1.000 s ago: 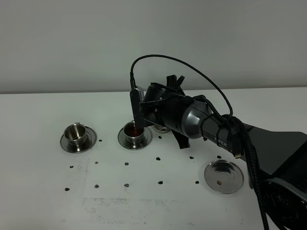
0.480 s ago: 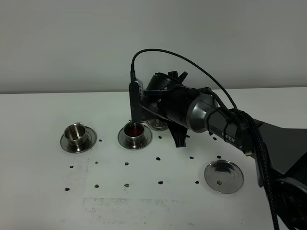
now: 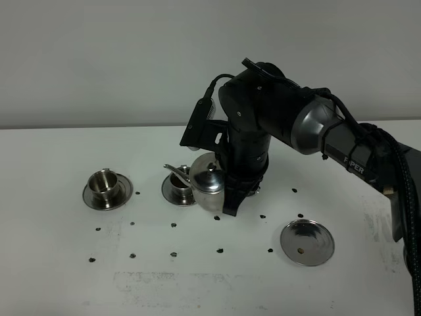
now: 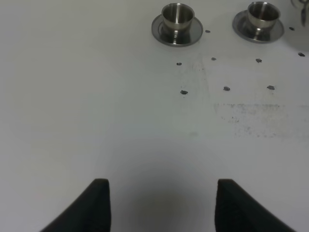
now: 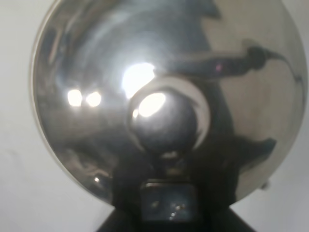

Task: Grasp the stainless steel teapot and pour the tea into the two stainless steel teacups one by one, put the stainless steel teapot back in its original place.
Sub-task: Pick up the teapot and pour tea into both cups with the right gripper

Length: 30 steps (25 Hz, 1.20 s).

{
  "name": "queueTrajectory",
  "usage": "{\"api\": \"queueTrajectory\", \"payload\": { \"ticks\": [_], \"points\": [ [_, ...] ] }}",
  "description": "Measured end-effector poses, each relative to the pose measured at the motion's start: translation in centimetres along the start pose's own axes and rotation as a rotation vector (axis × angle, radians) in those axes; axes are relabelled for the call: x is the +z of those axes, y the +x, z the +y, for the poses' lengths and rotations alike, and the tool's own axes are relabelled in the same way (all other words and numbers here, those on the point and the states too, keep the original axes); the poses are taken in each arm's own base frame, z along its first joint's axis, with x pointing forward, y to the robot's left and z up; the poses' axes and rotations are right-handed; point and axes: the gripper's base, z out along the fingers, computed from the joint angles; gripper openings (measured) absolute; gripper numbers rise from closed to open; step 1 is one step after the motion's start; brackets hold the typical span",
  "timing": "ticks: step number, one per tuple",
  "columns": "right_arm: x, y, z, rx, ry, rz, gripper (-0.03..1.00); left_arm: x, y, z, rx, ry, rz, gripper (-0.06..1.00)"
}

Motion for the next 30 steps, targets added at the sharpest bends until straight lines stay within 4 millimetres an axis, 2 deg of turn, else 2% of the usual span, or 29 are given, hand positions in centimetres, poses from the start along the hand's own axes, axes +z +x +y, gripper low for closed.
{"api": "queueTrajectory", "payload": {
  "ticks": [5,9,16,24,30],
  "points": [
    [0.1,-0.1,0.2,0.097,-0.03,-0.014,0.21,0.0,0.0,0.0,0.0,0.0,0.0,0.54],
    [0.9,0.0,0.1,0.142,-0.039,0.004,0.21,0.0,0.0,0.0,0.0,0.0,0.0,0.54],
    [3.3,-0.2,0.6,0.152,-0.084,0.037,0.21,0.0,0.0,0.0,0.0,0.0,0.0,0.54],
    [3.7,-0.3,0.8,0.155,-0.104,0.035,0.21,0.0,0.0,0.0,0.0,0.0,0.0,0.54],
    [5.1,-0.4,1.0,0.142,-0.125,0.056,0.21,0.0,0.0,0.0,0.0,0.0,0.0,0.54]
  ]
}}
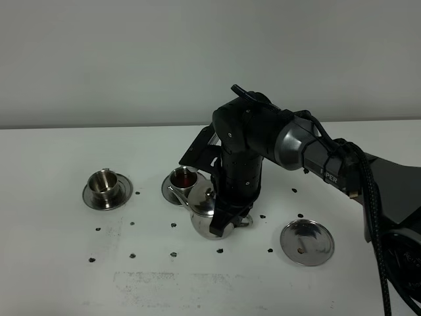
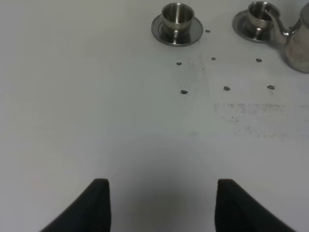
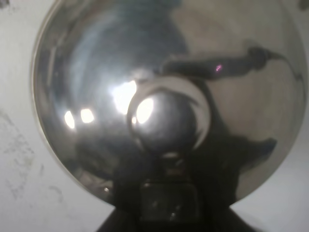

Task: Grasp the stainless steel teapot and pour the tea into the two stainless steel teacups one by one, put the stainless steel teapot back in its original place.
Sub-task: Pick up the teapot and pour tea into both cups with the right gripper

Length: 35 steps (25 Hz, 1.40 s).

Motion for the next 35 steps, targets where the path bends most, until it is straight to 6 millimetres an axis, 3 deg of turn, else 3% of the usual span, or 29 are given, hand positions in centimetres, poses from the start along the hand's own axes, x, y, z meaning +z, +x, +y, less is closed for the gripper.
{"api": "queueTrajectory", "payload": {
  "ticks": [15,29,35],
  "points": [
    [-0.1,0.0,-0.2,-0.018,0.031,0.01,0.21,0.0,0.0,0.0,0.0,0.0,0.0,0.54],
    [-6.7,-2.2,-2.4,-0.072,0.246,-0.151,0.21,0.0,0.0,0.0,0.0,0.0,0.0,0.54],
    [-7.2,-2.2,-2.6,-0.119,0.269,-0.153,0.21,0.0,0.0,0.0,0.0,0.0,0.0,0.54]
  ]
}}
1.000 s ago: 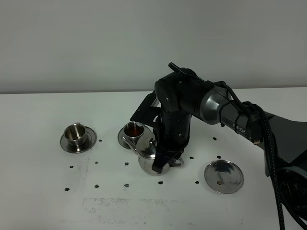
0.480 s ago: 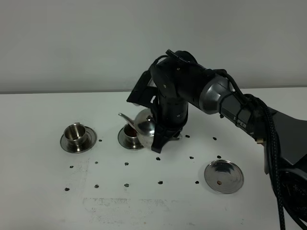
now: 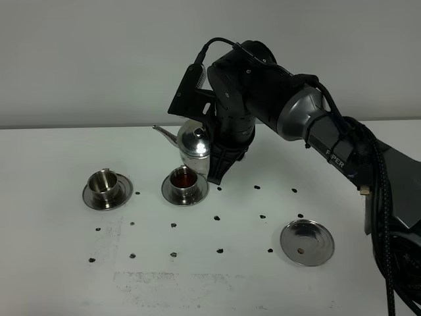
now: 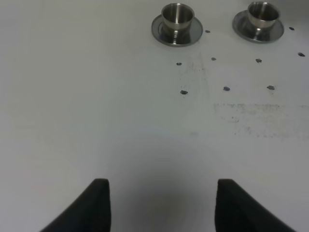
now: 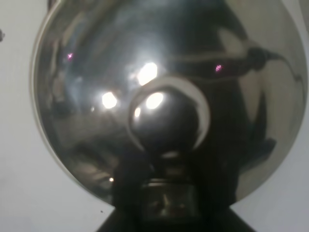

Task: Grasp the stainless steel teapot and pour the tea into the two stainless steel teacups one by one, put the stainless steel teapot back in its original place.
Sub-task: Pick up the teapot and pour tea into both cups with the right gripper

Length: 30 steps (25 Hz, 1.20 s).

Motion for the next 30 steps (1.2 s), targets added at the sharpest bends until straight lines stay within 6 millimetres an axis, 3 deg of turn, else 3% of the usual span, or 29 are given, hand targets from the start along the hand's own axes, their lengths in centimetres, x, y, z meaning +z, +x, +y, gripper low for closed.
{"api": "queueTrajectory", "payload": {
  "ticks": [12,21,30],
  "points": [
    [0.4,-0.3,-0.1,-0.02,0.014,-0.021,0.21,0.0,0.0,0.0,0.0,0.0,0.0,0.54],
    [1.3,-1.7,-0.2,-0.014,0.058,-0.158,0.21,0.0,0.0,0.0,0.0,0.0,0.0,0.54],
    [2.9,-3.0,0.5,-0.064,0.07,-0.184,0.21,0.0,0.0,0.0,0.0,0.0,0.0,0.54]
  ]
}}
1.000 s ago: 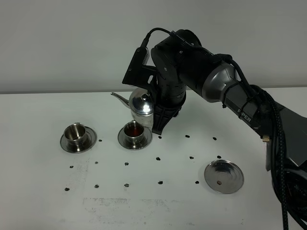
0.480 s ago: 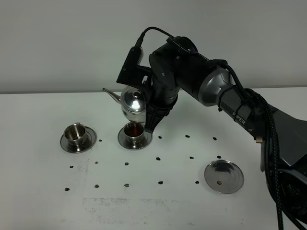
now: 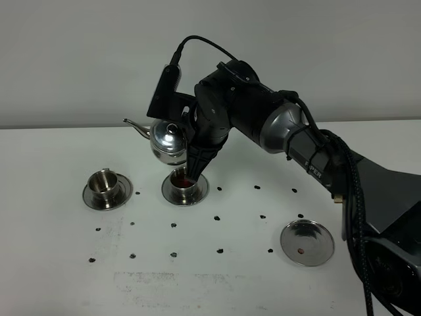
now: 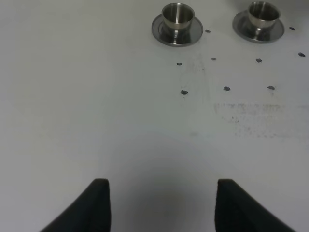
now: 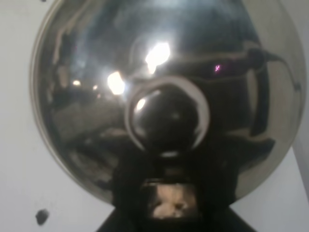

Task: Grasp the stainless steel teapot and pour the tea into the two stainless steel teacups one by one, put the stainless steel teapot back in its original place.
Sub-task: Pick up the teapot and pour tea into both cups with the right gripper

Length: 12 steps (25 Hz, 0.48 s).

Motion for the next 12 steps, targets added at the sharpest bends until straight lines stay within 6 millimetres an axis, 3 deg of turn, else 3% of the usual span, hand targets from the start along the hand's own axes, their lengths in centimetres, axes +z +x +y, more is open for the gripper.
{"api": "queueTrajectory", "payload": {
  "ticks": [12],
  "points": [
    [0.2,-1.8,0.9,-0.119,0.056,-0.067,0.21,0.0,0.0,0.0,0.0,0.0,0.0,0.54]
  ]
}}
